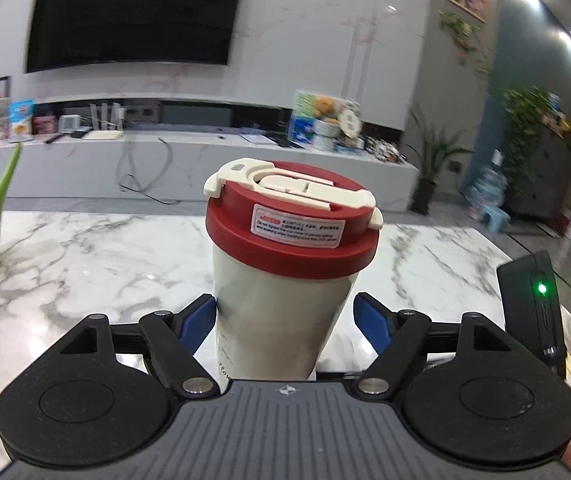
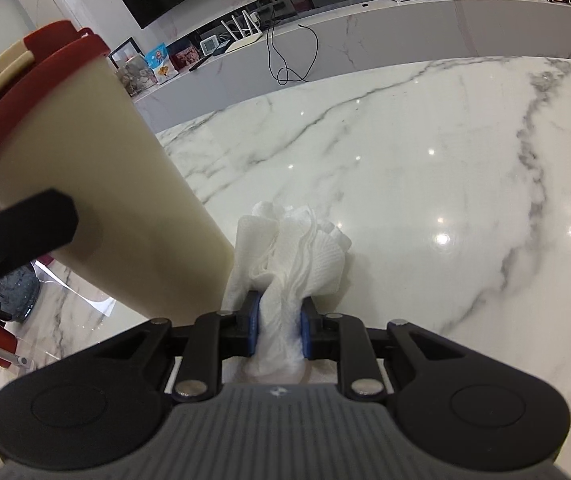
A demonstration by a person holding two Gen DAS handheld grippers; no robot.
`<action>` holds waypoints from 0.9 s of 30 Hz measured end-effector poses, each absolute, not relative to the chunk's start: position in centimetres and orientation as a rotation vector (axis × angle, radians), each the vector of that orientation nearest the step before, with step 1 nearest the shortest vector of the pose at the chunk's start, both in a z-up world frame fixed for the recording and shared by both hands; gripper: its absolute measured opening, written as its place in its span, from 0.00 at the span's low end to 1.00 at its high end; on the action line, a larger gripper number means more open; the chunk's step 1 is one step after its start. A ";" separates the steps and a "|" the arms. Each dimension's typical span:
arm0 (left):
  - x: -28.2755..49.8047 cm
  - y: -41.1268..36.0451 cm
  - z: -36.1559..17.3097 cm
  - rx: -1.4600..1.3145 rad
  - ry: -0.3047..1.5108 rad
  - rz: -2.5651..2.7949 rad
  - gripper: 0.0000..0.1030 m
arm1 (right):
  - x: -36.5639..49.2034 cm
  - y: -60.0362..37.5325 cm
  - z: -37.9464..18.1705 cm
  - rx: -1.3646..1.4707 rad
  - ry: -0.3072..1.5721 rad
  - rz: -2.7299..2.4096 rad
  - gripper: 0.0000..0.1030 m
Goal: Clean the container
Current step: 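Rotate the tumbler with the left gripper while right gripper wipes its side with the towel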
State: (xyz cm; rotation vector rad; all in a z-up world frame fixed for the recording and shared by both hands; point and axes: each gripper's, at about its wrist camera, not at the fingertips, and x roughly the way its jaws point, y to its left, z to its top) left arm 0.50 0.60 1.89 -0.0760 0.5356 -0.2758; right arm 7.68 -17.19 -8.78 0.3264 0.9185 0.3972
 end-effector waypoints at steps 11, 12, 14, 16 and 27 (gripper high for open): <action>1.2 -1.7 2.4 -0.049 0.507 -0.133 0.77 | 8.5 -17.2 -9.1 0.331 0.925 0.402 0.22; 1.3 -1.8 2.5 -0.043 0.507 -0.130 0.77 | 8.6 -17.1 -9.1 0.330 0.925 0.403 0.22; 1.4 -1.9 2.5 -0.032 0.505 -0.128 0.77 | 8.8 -17.0 -9.1 0.328 0.926 0.405 0.22; 1.4 -2.0 2.4 -0.025 0.504 -0.135 0.77 | 8.9 -17.0 -9.2 0.329 0.927 0.407 0.22; 0.7 -1.1 2.2 0.012 0.492 -0.238 0.76 | 9.8 -20.0 -5.9 0.415 0.776 0.419 0.22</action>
